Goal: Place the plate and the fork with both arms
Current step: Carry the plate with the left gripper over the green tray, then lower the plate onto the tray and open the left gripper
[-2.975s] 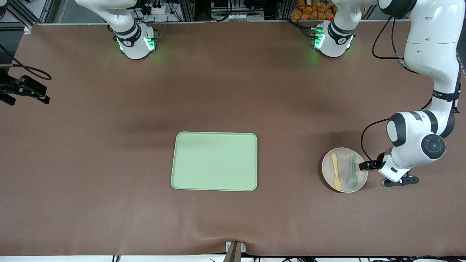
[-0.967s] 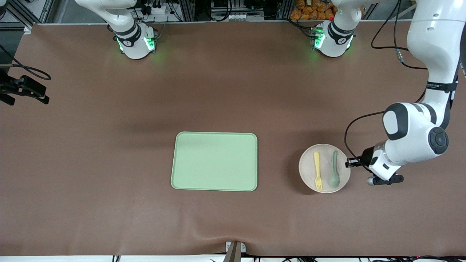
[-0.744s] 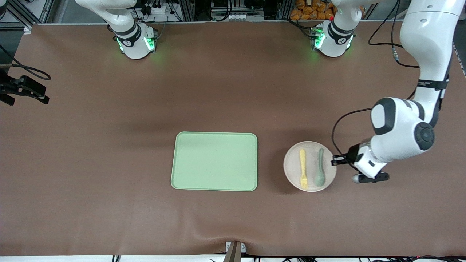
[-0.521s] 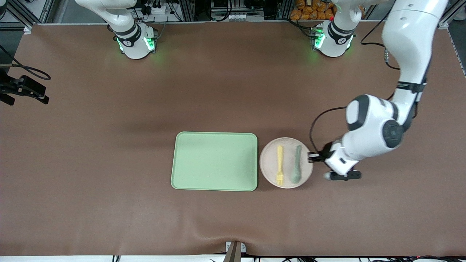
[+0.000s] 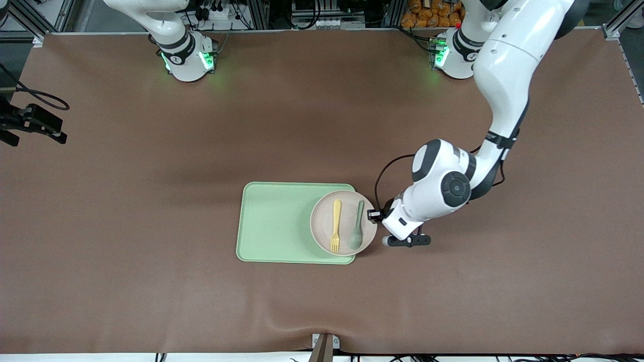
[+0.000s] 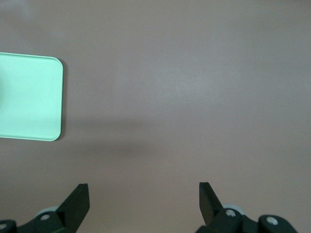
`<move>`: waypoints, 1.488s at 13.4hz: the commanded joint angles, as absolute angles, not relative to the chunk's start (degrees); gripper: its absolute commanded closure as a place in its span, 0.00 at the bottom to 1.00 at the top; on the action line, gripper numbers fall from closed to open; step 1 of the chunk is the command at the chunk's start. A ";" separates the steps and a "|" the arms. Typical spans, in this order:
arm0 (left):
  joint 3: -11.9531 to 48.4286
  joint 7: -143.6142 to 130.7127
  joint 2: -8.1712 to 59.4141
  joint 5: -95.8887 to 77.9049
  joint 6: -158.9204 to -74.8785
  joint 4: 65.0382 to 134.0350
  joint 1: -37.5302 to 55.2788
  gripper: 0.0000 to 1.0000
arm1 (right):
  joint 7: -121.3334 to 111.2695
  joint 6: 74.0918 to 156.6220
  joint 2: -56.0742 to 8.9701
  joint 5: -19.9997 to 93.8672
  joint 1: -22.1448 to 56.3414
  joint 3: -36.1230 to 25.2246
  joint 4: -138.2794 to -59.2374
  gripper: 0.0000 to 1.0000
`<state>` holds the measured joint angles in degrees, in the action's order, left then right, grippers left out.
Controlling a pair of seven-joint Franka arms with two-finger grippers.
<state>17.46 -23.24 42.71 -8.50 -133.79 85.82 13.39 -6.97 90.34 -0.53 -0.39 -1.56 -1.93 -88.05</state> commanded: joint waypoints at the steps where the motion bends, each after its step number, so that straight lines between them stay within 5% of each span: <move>1: 15.47 -26.62 45.69 -8.88 -136.65 82.44 17.74 1.00 | -8.70 90.26 -1.58 2.28 -3.95 -1.85 -86.84 0.00; 11: 15.29 -31.46 50.80 -8.96 -144.23 82.53 21.18 1.00 | -8.70 89.39 -4.13 1.85 -1.94 -1.41 -86.84 0.00; 12: 15.29 -31.46 51.06 -8.96 -144.23 82.53 21.44 0.69 | -8.53 89.38 -4.13 1.58 -1.15 -1.49 -86.92 0.00; 13: 15.29 -32.25 51.06 -9.05 -144.23 82.53 21.36 0.25 | -8.35 88.86 -4.13 1.67 -0.97 -1.41 -86.92 0.00; 14: 15.29 -33.73 50.80 -8.97 -144.23 82.53 21.36 0.00 | -8.78 88.16 -4.04 1.76 -0.71 -1.32 -86.75 0.00; 20: 15.12 -39.81 41.07 -8.61 -139.60 83.15 20.22 0.00 | -8.17 88.94 -5.97 1.32 3.77 -1.41 -86.13 0.00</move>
